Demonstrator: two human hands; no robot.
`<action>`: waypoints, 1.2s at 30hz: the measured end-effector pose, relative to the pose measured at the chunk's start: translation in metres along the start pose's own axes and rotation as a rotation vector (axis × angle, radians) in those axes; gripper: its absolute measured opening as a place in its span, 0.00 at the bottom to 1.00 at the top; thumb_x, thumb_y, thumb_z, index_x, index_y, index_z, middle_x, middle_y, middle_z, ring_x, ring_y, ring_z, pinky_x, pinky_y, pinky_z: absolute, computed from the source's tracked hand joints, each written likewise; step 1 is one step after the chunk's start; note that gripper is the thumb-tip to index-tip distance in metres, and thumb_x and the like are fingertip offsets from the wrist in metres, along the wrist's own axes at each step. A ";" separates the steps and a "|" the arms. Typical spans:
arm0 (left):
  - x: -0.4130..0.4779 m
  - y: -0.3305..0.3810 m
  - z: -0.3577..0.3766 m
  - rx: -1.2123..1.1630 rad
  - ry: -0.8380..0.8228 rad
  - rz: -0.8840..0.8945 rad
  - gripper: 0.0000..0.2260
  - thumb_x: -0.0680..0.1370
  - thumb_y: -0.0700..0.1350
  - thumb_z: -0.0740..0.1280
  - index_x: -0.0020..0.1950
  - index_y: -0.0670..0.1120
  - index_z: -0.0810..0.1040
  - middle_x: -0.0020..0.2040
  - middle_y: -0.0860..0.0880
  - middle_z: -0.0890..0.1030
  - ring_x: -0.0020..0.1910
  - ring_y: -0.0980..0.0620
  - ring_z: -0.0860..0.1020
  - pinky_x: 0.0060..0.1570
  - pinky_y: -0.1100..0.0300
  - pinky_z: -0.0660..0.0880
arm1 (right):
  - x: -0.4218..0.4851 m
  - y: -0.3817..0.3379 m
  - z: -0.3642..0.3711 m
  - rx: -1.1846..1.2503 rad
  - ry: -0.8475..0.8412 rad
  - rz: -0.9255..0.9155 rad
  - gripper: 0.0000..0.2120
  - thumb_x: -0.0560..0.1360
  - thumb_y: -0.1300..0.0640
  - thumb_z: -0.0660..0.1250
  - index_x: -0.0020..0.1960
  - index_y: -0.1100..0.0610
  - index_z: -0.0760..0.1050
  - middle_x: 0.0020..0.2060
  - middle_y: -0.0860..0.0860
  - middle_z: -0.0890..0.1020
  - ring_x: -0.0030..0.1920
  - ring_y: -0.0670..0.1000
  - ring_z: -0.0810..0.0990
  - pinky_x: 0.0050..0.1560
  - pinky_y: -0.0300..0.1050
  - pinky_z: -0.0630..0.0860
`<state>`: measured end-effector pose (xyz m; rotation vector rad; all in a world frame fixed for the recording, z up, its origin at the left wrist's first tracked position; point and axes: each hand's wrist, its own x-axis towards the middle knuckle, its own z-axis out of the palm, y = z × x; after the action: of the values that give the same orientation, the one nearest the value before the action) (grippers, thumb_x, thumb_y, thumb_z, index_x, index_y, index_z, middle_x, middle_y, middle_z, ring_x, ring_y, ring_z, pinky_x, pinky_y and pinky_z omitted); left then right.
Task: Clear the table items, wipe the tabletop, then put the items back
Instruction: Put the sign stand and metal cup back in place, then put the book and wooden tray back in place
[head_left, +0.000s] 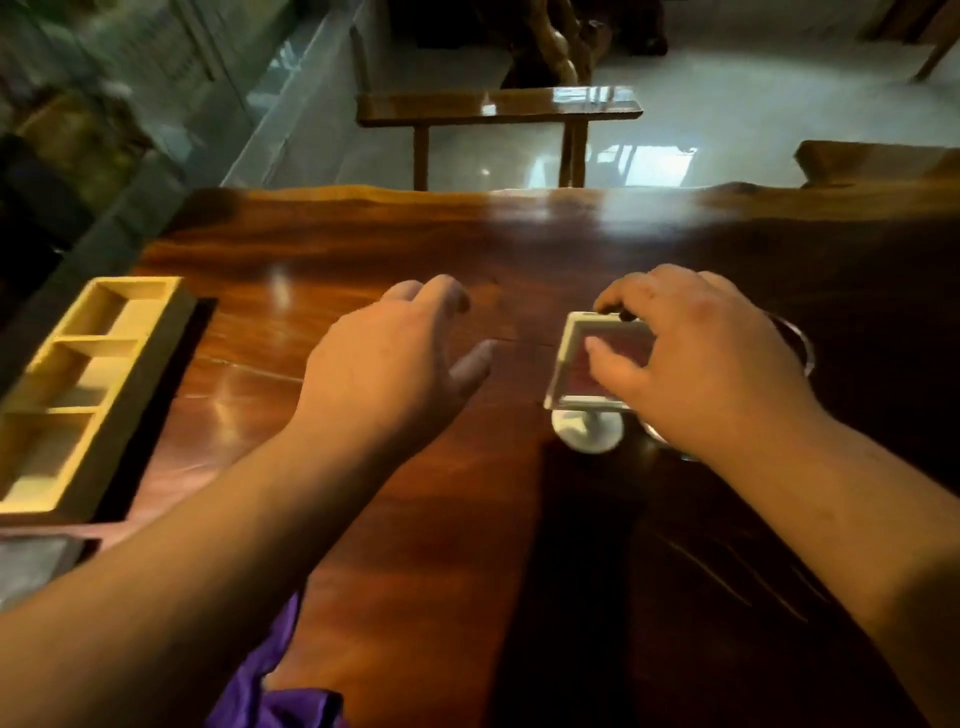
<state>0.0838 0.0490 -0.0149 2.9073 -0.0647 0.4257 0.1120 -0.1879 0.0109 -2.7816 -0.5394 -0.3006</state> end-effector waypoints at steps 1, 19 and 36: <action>-0.011 -0.024 -0.007 0.010 -0.013 -0.024 0.21 0.76 0.67 0.62 0.62 0.56 0.73 0.55 0.50 0.81 0.44 0.45 0.82 0.36 0.51 0.79 | 0.006 -0.027 0.009 0.032 -0.006 -0.036 0.15 0.73 0.41 0.67 0.57 0.45 0.76 0.47 0.46 0.77 0.50 0.53 0.74 0.45 0.54 0.75; -0.286 -0.393 -0.054 0.125 -0.488 -0.876 0.42 0.61 0.82 0.64 0.60 0.51 0.74 0.53 0.49 0.76 0.52 0.46 0.78 0.43 0.52 0.78 | 0.014 -0.453 0.233 0.168 -0.392 -0.498 0.23 0.77 0.45 0.70 0.70 0.50 0.72 0.62 0.48 0.77 0.62 0.55 0.73 0.54 0.54 0.77; -0.318 -0.425 -0.025 -0.219 -0.473 -0.938 0.34 0.62 0.80 0.69 0.52 0.56 0.65 0.43 0.57 0.73 0.40 0.55 0.75 0.31 0.57 0.68 | 0.016 -0.479 0.296 0.018 -0.464 -0.481 0.09 0.81 0.55 0.65 0.45 0.51 0.65 0.38 0.47 0.71 0.39 0.53 0.72 0.34 0.50 0.70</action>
<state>-0.1967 0.4746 -0.1649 2.3902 1.0433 -0.3962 -0.0174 0.3369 -0.1456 -2.6653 -1.3141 0.2647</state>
